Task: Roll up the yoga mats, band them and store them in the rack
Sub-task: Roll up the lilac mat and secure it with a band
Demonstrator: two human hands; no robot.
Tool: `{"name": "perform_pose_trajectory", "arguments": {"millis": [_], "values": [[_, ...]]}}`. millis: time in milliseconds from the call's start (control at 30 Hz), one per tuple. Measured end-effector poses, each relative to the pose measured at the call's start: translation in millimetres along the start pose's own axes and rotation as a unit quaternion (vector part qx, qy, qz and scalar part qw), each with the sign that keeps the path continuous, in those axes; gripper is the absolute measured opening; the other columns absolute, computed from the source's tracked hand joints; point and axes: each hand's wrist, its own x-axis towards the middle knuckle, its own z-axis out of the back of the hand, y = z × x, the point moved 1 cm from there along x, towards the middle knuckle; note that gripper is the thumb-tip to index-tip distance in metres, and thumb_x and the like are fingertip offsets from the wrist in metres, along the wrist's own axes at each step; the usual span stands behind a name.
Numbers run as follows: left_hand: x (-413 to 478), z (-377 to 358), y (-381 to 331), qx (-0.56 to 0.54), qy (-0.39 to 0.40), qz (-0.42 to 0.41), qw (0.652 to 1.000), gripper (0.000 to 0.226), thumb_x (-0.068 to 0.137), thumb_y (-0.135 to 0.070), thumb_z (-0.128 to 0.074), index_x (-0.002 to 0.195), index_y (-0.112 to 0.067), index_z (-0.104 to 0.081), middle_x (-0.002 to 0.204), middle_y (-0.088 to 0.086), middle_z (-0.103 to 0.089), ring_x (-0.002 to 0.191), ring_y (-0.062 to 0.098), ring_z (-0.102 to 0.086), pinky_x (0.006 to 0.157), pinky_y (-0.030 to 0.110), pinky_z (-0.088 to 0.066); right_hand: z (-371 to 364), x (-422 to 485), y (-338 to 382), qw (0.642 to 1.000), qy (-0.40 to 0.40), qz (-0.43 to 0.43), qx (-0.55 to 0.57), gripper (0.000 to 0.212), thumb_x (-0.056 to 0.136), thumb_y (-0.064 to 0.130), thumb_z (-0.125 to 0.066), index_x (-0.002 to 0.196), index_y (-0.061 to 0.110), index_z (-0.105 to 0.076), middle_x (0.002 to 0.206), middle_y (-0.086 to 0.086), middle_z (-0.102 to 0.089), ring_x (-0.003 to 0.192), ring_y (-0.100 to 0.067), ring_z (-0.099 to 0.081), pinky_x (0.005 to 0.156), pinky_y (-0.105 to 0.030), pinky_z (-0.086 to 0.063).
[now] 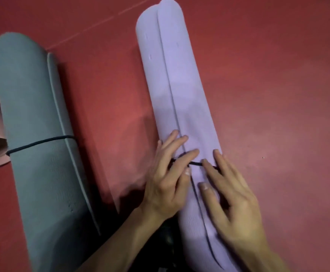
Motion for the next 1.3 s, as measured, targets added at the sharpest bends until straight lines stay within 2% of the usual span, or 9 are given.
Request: {"name": "perform_pose_trajectory", "arguments": {"millis": [233,367,467,600,700,867,967,1167,1300], "values": [[4,14,0,0.077,0.036,-0.054,0.995,0.03,0.099,-0.038,-0.07,0.11,-0.013,-0.081,0.141,0.005,-0.064,0.146,0.026,-0.048,0.118,0.071,-0.025,7,7,-26,0.981,-0.006,-0.087,0.172,0.034,0.093,0.02,-0.076,0.126,0.02,-0.073,0.138,0.014,-0.066,0.132,-0.013,-0.06,0.11,-0.022,-0.043],[9,13,-6,0.094,0.003,-0.038,0.995,0.015,0.093,-0.03,-0.077,0.091,-0.016,-0.083,0.129,0.001,-0.071,0.138,0.023,-0.056,0.115,0.074,-0.025,9,20,-50,0.979,-0.004,-0.054,0.195,0.018,0.091,0.015,-0.079,0.109,0.018,-0.08,0.123,0.005,-0.073,0.115,-0.017,-0.069,0.101,-0.027,-0.052],[9,14,-6,0.113,-0.02,-0.056,0.992,0.013,0.094,-0.022,-0.078,0.085,-0.014,-0.081,0.123,0.001,-0.073,0.135,0.024,-0.059,0.113,0.067,-0.034,4,29,-54,0.992,-0.03,0.031,0.122,0.011,0.095,0.017,-0.073,0.102,0.013,-0.08,0.111,0.001,-0.073,0.106,-0.018,-0.07,0.092,-0.033,-0.054],[13,15,-12,0.162,-0.038,-0.084,0.982,0.014,0.098,-0.017,-0.073,0.085,-0.015,-0.079,0.114,-0.004,-0.076,0.13,0.018,-0.062,0.098,0.042,-0.048,-3,39,-49,0.995,-0.055,0.071,0.032,0.016,0.102,0.019,-0.063,0.099,0.008,-0.075,0.109,0.003,-0.07,0.1,-0.014,-0.07,0.077,-0.042,-0.058],[41,28,-14,0.23,-0.064,-0.042,0.97,0.013,0.097,-0.021,-0.066,0.087,-0.02,-0.074,0.102,-0.008,-0.075,0.103,0.015,-0.067,0.085,0.033,-0.043,0,73,-33,0.993,-0.051,0.095,0.038,0.019,0.106,0.022,-0.057,0.103,0.01,-0.071,0.111,0.003,-0.069,0.096,-0.011,-0.068,0.066,-0.041,-0.057],[42,57,15,0.187,-0.071,0.084,0.976,0.006,0.095,-0.013,-0.065,0.094,-0.018,-0.068,0.111,-0.008,-0.066,0.108,0.017,-0.061,0.096,0.032,-0.044,-24,117,0,0.985,-0.041,0.163,-0.025,0.015,0.104,0.025,-0.065,0.096,0.017,-0.075,0.104,0.006,-0.072,0.096,-0.021,-0.067,0.076,-0.043,-0.054],[19,63,16,0.123,-0.054,0.133,0.982,0.014,0.095,-0.022,-0.065,0.107,-0.015,-0.069,0.127,-0.007,-0.059,0.123,0.015,-0.058,0.107,0.026,-0.043,-39,102,9,0.984,-0.008,0.171,0.042,0.011,0.101,0.022,-0.071,0.099,0.013,-0.078,0.107,0.004,-0.074,0.1,-0.023,-0.066,0.086,-0.039,-0.053],[27,47,17,0.087,0.007,0.035,0.996,0.034,0.093,-0.033,-0.075,0.118,-0.009,-0.076,0.139,0.01,-0.059,0.142,0.026,-0.048,0.115,0.049,-0.042,-11,66,-30,0.979,0.0,-0.017,0.202,0.026,0.094,0.012,-0.074,0.12,0.011,-0.075,0.129,0.0,-0.069,0.126,-0.02,-0.063,0.108,-0.038,-0.048],[36,39,18,0.064,-0.023,0.032,0.997,0.023,0.093,-0.029,-0.075,0.107,-0.01,-0.079,0.134,0.008,-0.063,0.142,0.025,-0.049,0.112,0.055,-0.043,-4,68,-42,0.961,0.008,-0.09,0.263,0.024,0.089,0.001,-0.078,0.11,0.013,-0.08,0.115,0.002,-0.075,0.113,-0.019,-0.07,0.1,-0.036,-0.052]]}}
